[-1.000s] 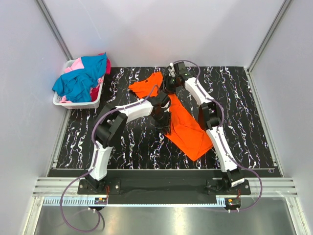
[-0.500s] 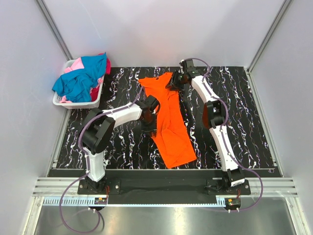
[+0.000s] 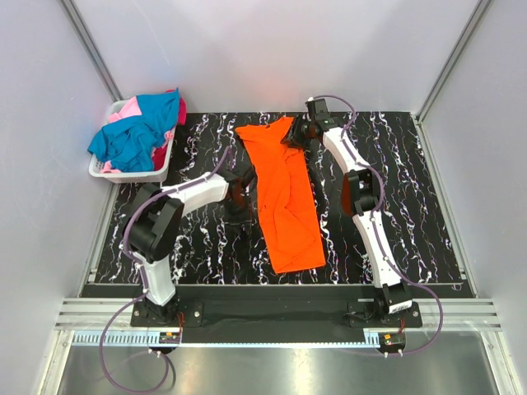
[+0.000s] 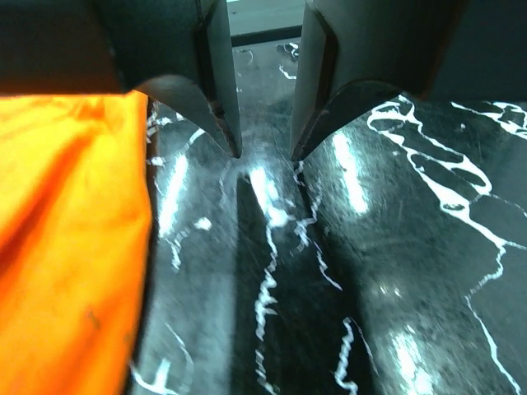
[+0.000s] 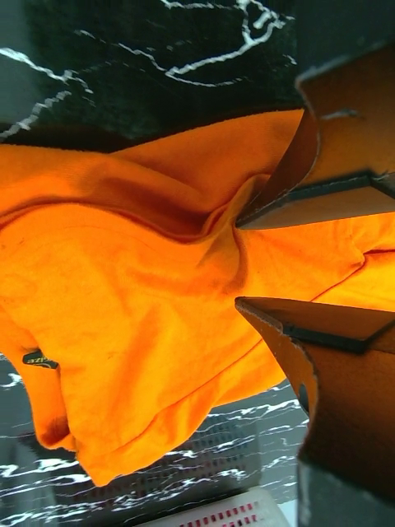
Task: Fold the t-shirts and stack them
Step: Fold the tshirt
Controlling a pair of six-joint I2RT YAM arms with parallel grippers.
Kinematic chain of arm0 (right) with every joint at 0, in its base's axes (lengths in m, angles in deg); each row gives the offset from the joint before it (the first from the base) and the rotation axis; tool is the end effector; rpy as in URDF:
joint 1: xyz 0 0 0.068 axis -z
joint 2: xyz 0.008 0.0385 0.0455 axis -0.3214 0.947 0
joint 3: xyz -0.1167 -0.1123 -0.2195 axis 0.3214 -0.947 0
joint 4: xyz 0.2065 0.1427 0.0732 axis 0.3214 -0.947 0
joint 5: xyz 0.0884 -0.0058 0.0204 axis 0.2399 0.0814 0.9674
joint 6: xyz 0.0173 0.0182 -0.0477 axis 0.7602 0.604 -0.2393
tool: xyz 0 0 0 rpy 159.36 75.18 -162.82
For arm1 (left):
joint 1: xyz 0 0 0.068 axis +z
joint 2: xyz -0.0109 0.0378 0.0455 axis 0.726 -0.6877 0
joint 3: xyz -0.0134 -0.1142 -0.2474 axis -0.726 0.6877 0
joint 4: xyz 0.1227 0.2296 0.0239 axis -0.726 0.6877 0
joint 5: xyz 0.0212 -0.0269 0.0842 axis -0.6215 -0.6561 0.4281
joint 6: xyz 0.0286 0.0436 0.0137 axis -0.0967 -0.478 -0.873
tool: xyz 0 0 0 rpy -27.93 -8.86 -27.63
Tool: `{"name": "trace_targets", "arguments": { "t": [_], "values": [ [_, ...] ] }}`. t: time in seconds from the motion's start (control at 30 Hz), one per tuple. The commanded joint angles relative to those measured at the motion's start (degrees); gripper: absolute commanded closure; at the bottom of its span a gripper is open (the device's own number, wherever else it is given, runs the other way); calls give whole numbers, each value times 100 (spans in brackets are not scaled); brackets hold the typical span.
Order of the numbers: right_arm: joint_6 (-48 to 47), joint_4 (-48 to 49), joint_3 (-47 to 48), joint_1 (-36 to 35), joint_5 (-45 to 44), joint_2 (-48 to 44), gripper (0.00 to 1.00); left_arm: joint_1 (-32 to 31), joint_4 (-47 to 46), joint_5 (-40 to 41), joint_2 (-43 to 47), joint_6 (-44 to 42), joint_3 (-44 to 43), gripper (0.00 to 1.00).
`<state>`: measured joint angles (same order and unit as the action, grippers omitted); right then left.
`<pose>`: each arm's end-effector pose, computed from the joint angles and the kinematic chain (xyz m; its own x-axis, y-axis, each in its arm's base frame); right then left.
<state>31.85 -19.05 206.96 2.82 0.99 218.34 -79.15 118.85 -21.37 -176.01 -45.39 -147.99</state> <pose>0.5717 0.1758 0.1427 -0.8382 0.2822 -0.4667 -0.0515 0.8109 0.5829 0.2863 -0.1877 0.1615 -0.9984 -0.0278 -0.0496 -0.0191 0.9857 -0.1674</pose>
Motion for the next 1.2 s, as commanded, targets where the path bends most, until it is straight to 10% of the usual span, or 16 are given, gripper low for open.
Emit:
{"name": "trace_targets", "arguments": {
  "t": [0.0,0.6,0.83,1.17],
  "values": [
    [77,115,218,107,-622,324,54,-1,-191,-396,579,-213,47,64],
    [-132,1496,192,291,142,-631,43,-290,-1536,-1997,1362,-548,469,60],
    [-792,-10,-694,292,-806,-2188,43,-554,-1748,-1813,1274,-381,531,60],
    [-679,-808,-5418,124,-2136,-5009,47,-1705,-1678,195,1291,-223,592,55]
  ]
}}
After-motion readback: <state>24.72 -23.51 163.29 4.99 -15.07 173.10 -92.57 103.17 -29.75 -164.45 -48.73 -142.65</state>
